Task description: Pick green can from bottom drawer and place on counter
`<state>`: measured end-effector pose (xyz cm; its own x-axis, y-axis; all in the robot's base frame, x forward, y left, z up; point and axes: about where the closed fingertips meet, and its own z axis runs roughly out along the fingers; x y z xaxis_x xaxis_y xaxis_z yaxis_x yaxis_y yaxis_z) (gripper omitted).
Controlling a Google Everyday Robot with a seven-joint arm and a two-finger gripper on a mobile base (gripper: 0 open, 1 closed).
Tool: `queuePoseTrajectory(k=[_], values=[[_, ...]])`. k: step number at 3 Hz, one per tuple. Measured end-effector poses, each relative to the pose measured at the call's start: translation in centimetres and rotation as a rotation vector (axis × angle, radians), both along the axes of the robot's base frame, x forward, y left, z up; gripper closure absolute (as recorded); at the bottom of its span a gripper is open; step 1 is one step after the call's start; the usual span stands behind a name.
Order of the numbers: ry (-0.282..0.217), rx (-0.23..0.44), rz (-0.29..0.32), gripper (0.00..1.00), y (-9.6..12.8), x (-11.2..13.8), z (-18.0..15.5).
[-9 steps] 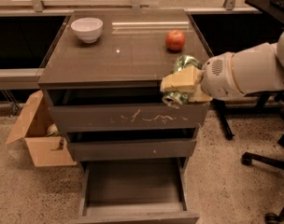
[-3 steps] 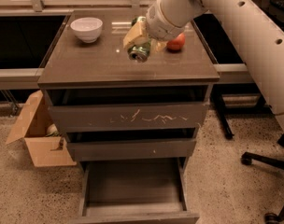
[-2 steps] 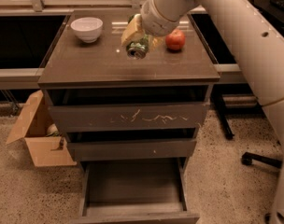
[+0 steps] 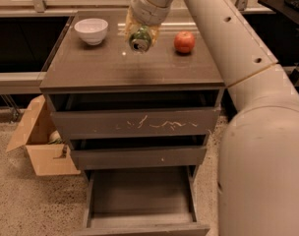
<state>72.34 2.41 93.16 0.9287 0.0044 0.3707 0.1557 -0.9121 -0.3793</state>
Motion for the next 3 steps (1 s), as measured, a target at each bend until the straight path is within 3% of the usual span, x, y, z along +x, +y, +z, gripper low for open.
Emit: queuePoseTrajectory(k=[2, 3], values=[[0.056, 0.032, -0.021, 1.0, 2.8, 2.6, -2.6], [0.089, 0.077, -0.03, 0.88, 3.5, 3.2, -4.2]])
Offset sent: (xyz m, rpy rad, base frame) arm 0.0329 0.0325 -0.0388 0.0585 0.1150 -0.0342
